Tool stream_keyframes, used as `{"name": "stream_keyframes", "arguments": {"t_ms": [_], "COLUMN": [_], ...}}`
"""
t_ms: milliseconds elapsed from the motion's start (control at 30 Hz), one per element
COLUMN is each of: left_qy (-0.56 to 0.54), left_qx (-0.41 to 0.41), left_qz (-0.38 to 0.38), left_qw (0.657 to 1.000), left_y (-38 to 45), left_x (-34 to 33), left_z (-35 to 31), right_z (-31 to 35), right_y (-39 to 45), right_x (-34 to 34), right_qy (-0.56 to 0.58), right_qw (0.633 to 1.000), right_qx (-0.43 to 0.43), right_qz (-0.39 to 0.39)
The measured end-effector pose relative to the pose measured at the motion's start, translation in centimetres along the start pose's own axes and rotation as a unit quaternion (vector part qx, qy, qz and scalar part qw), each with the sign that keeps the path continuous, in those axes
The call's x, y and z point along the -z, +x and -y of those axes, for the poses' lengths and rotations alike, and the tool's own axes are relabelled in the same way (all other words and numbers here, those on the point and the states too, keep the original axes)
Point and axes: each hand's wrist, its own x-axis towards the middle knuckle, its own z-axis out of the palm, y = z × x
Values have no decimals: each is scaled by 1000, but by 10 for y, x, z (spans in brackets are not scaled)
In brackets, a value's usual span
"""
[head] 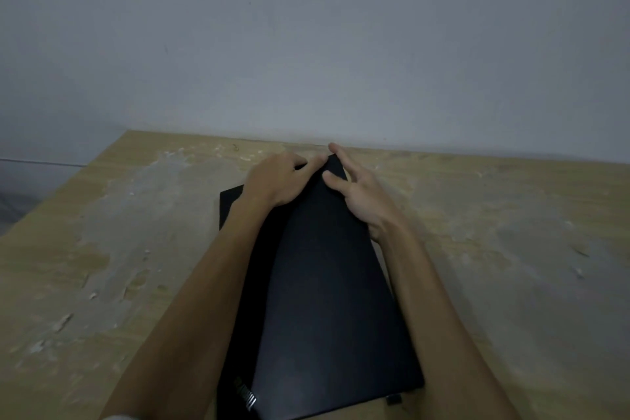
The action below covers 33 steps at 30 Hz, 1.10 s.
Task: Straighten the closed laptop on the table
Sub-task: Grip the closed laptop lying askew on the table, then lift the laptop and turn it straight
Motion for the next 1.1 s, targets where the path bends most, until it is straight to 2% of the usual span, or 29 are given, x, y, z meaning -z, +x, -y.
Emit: {"name": "stream_keyframes", "arguments": {"t_ms": [267, 433, 500, 600, 733, 800, 867, 1000, 1100], "left_qy": [-73, -159, -184, -216, -263, -285, -312, -355, -380], "left_qx": [90, 164, 191, 230, 258, 278, 296, 321, 322], "left_qz": [-9, -116, -160, -212, -268, -289, -309, -348, -365], "left_qw": [993, 967, 951, 925, 890, 870, 848, 806, 786], "left_y": [-3, -3, -5, -9, -10, -11, -12, -12, -10], "left_x": [20, 44, 52, 58, 60, 59, 59, 60, 60], "left_z": [1, 7, 8, 9, 15, 19, 24, 29, 31], "right_z": [18, 36, 37, 40, 45, 48, 53, 64, 67], "right_y": [-3, -13, -14, -19, -28, -31, -34, -42, -37], "right_x": [-9, 1, 9, 21, 33, 36, 41, 42, 35], "right_qy": [-34, -8, 29, 141, 282, 310, 289, 161, 63], "right_qw": [998, 998, 997, 985, 953, 947, 957, 980, 972], "right_qx": [-3, -7, -26, -60, -43, -19, 13, 88, 165], "right_qz": [47, 67, 73, 76, 107, 77, 28, -70, -154]}}
